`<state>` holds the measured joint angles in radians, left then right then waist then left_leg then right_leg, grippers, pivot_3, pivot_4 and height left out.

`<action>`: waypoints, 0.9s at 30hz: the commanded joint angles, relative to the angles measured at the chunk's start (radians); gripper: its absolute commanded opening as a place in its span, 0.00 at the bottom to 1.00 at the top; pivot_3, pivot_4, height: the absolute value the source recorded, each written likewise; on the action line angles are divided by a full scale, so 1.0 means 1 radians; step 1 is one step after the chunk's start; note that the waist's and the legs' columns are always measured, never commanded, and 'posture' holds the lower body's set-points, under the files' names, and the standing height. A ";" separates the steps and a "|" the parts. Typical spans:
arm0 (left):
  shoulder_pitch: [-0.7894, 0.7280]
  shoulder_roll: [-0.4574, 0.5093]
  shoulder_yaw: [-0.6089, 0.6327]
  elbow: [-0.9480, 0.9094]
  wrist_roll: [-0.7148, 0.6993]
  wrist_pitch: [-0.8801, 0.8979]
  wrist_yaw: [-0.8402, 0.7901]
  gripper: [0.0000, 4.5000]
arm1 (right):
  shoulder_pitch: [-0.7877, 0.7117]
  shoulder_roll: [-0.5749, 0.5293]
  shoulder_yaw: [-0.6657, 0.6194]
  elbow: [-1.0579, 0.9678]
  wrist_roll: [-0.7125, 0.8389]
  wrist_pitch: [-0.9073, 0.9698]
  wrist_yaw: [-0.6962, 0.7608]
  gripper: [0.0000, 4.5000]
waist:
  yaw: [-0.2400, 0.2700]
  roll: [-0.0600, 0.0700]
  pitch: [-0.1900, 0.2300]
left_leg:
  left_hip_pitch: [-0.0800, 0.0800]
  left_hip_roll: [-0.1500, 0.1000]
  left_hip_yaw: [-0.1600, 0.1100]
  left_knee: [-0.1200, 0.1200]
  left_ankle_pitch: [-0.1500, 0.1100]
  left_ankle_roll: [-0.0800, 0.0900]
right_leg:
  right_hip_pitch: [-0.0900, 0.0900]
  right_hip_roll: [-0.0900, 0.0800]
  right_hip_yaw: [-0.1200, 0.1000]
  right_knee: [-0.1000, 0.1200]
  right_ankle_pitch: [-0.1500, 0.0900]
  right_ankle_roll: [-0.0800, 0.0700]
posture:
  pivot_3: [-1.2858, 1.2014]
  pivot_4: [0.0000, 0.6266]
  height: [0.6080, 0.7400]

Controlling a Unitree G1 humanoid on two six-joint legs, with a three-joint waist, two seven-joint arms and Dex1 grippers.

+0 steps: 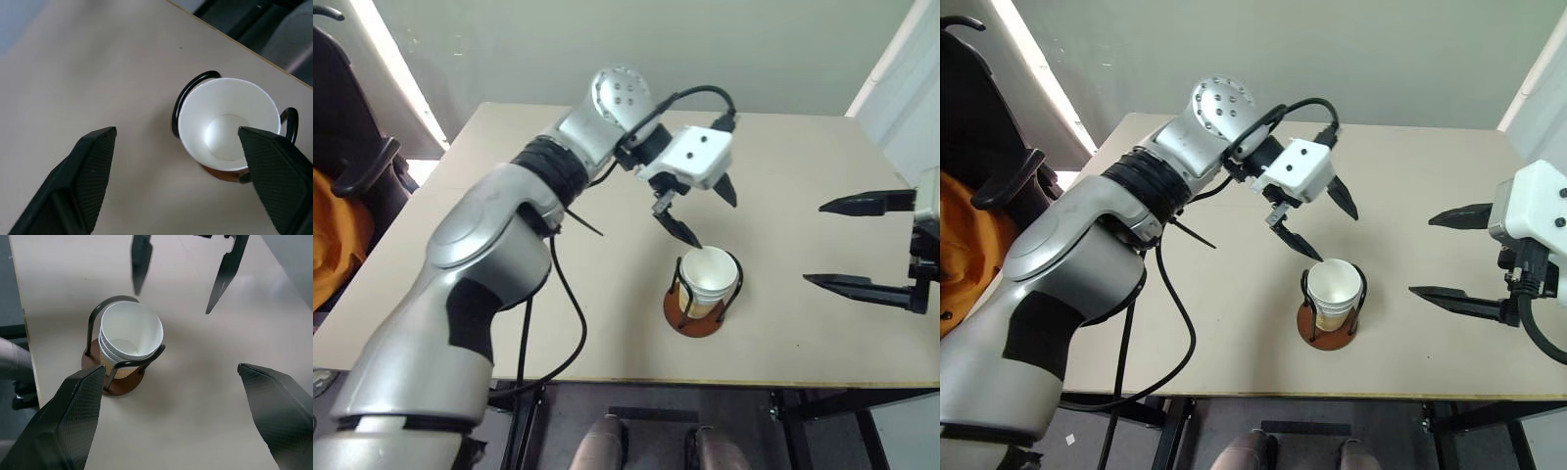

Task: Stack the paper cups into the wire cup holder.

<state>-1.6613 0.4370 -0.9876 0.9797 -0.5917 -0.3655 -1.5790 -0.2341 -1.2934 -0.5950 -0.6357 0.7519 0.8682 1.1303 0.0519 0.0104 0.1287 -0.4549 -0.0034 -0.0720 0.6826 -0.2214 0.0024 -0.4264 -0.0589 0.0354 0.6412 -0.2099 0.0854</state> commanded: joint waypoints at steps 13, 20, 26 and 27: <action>0.491 0.521 0.521 -0.324 0.060 0.461 0.033 0.96 | -0.149 0.055 0.309 0.376 -0.145 -0.282 0.083 1.00 | -0.018 0.003 -0.002 | 0.001 0.000 -0.002 0.000 0.001 0.000 | -0.001 0.001 0.000 0.001 -0.002 -0.003 | 0.52 0.24 1.00; 0.915 0.712 0.870 -0.726 -0.048 0.710 0.171 0.96 | -0.260 0.087 0.391 0.500 -0.145 -0.312 0.170 1.00 | -0.025 0.003 -0.002 | 0.002 0.000 -0.003 -0.001 0.002 -0.001 | -0.001 0.002 -0.002 0.003 -0.004 -0.008 | 0.52 0.24 1.00; 1.175 0.743 1.156 -0.911 -0.121 0.841 0.279 0.96 | -0.229 0.084 0.324 0.496 -0.131 -0.276 0.160 1.00 | -0.027 0.002 -0.002 | 0.008 0.001 -0.004 -0.005 0.005 -0.005 | 0.001 0.002 -0.003 0.007 -0.011 -0.024 | 0.52 0.24 1.00; 1.215 0.741 1.196 -0.939 -0.126 0.862 0.297 0.96 | -0.204 0.083 0.295 0.478 -0.120 -0.261 0.152 1.00 | -0.027 0.002 -0.002 | 0.009 0.001 -0.004 -0.007 0.005 -0.006 | 0.002 0.002 -0.003 0.006 -0.011 -0.025 | 0.52 0.24 1.00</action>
<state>-0.4626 1.1667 0.1294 0.0863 -0.6927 0.4647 -1.3112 -0.4451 -1.1904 -0.2244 -0.1284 0.6084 0.5909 1.2927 0.0250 0.0126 0.1267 -0.4437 -0.0019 -0.0763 0.6739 -0.2160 -0.0040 -0.4231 -0.0568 0.0321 0.6475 -0.2216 0.0593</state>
